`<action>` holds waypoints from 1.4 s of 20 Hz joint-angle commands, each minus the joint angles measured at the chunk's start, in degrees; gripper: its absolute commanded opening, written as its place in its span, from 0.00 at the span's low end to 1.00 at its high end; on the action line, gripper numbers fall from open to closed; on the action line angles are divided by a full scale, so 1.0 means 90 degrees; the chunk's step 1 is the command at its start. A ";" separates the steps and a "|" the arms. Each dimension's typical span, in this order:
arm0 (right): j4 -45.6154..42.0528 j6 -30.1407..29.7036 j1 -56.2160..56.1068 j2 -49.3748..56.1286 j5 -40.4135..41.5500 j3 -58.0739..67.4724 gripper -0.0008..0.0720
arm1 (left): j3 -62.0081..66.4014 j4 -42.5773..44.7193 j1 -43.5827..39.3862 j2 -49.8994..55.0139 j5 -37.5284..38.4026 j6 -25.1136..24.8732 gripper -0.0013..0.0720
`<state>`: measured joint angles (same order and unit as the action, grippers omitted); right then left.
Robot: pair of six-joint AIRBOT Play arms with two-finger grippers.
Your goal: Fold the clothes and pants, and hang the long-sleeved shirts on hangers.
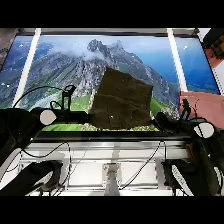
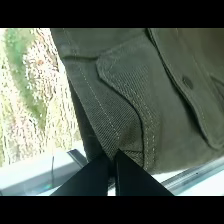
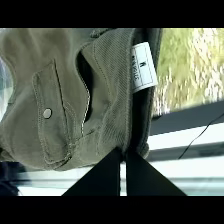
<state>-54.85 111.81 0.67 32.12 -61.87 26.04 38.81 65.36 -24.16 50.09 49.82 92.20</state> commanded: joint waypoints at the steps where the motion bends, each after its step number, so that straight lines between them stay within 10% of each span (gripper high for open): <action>1: -0.0019 0.0823 0.0002 -0.0352 -0.0175 0.0005 0.05 | 0.0085 -0.0100 -0.0010 -0.0272 -0.0559 0.0097 0.03; 12: 0.0746 0.1447 0.0002 0.1523 0.4194 0.0374 0.05 | 0.3351 -0.0440 0.0053 0.2895 -0.2441 -0.0005 0.03; 28: 0.0714 0.1430 -0.0396 0.5275 0.5693 0.2645 0.05 | 0.5826 -0.0840 0.0114 0.6142 -0.3614 -0.0002 0.03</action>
<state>-48.42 124.70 -1.93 76.18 -15.16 48.05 86.32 58.11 -23.18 100.14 19.22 92.20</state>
